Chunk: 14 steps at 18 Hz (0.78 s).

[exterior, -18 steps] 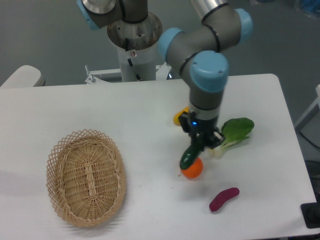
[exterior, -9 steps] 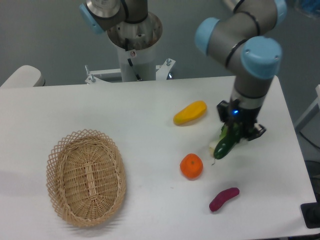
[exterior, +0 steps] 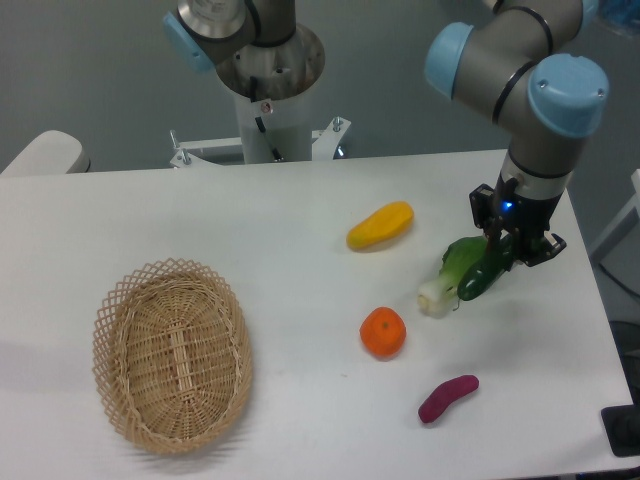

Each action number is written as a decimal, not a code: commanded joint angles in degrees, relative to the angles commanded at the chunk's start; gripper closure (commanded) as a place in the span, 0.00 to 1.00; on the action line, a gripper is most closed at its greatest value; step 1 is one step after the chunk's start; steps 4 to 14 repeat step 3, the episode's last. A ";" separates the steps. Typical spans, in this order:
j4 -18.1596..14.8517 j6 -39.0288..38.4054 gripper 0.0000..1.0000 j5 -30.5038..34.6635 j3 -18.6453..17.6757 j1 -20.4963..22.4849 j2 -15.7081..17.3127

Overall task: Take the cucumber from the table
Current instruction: 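Lift the held cucumber and carry it toward the bok choy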

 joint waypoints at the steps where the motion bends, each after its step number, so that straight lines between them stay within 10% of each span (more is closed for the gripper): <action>1: 0.00 0.00 0.74 0.00 0.00 0.00 0.00; 14: 0.00 0.00 0.74 0.09 0.09 0.09 0.00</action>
